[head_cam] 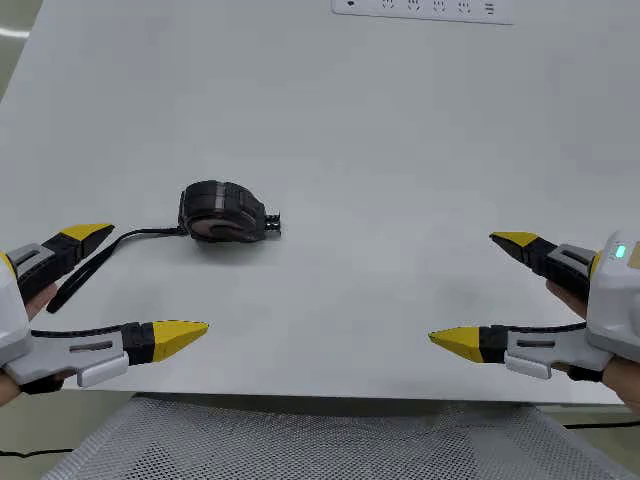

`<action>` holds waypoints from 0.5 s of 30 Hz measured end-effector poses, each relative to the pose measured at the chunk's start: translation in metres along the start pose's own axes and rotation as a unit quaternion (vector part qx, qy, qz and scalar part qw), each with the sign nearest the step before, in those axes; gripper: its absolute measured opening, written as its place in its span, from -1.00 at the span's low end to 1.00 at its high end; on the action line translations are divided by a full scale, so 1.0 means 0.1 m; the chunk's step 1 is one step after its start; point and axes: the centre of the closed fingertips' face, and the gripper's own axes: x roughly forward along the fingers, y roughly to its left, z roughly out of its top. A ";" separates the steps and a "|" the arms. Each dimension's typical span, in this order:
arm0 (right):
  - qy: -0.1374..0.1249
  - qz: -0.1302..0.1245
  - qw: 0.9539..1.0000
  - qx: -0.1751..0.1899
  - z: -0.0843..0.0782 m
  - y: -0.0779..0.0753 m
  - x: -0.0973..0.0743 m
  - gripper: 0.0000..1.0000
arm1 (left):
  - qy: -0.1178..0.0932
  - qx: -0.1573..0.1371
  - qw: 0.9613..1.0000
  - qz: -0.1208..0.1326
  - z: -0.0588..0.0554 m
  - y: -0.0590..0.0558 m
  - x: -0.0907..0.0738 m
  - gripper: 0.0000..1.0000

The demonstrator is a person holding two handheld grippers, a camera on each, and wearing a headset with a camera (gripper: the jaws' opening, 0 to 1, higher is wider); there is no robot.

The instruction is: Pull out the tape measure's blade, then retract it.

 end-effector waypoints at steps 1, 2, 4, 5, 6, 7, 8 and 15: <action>0.000 0.000 1.000 -0.001 0.01 0.00 0.00 0.66 | -0.001 -0.002 1.000 0.000 0.00 0.00 0.00 0.82; 0.000 0.000 1.000 -0.001 0.01 0.00 0.00 0.66 | -0.001 -0.002 1.000 0.000 0.00 0.00 0.00 0.82; 0.001 0.000 1.000 -0.001 0.00 0.00 0.00 0.66 | 0.000 0.000 1.000 0.000 0.00 0.00 0.00 0.82; 0.000 0.000 1.000 -0.001 0.00 0.00 0.00 0.66 | 0.000 -0.001 1.000 0.000 0.00 0.00 0.00 0.82; 0.000 0.001 1.000 -0.001 0.00 0.01 0.00 0.66 | -0.001 0.000 1.000 -0.001 0.00 0.00 0.00 0.82; 0.001 0.001 1.000 -0.001 0.01 0.01 0.00 0.66 | -0.001 0.000 1.000 -0.001 0.00 -0.01 0.00 0.82; 0.002 0.001 1.000 -0.002 0.00 0.01 0.00 0.66 | -0.001 0.001 1.000 -0.001 0.00 -0.01 0.00 0.82; 0.003 0.003 1.000 -0.005 0.02 0.02 0.01 0.67 | 0.001 0.003 1.000 -0.003 0.00 -0.02 0.00 0.82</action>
